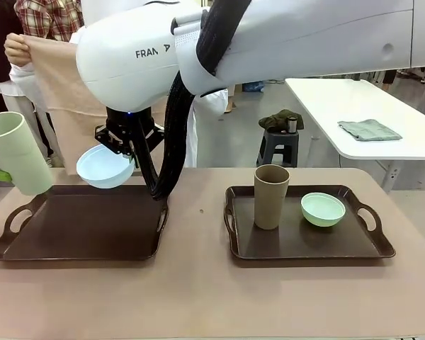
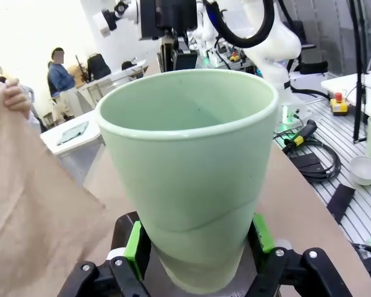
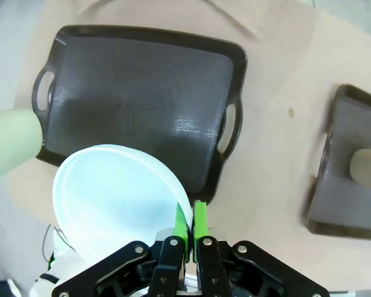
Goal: Set up a tray with a mat and arrange the tableware.
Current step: Pick up the Picnic Bowl and Reusable plastic cup from the Handle tray in front of the human's position and hold them in the air, then place the Picnic Bowl and Reusable plastic cup back onto the Handle tray in front of the human's position.
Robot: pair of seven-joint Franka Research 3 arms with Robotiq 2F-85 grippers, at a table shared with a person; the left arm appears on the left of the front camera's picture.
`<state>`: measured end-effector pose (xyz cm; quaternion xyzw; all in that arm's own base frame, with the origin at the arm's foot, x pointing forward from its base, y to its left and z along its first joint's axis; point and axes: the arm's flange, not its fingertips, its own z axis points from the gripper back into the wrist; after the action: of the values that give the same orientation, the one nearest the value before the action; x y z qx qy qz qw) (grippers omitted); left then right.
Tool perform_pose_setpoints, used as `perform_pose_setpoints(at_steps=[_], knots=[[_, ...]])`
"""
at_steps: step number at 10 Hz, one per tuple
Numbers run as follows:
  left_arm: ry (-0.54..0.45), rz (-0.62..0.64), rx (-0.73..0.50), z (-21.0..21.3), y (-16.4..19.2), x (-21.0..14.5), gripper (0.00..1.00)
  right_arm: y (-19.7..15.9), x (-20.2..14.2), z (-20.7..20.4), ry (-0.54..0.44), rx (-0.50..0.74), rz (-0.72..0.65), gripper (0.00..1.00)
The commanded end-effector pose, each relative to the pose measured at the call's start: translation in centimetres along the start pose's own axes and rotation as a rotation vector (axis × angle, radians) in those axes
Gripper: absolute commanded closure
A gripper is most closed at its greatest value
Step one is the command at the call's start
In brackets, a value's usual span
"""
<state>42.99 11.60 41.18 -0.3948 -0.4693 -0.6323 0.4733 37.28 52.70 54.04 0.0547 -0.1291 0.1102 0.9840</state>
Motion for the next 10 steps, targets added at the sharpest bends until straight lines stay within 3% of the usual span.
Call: perform_pose_setpoints(at_steps=[1, 10], knots=[[0.001, -0.009, -0.007, -0.02, 0.42, -0.29, 1.0, 0.15, 0.18, -0.02, -0.009, -0.004, 0.006, 1.0], [0.001, -0.009, -0.007, -0.02, 0.42, -0.29, 1.0, 0.15, 0.18, -0.02, -0.009, -0.004, 0.006, 1.0]])
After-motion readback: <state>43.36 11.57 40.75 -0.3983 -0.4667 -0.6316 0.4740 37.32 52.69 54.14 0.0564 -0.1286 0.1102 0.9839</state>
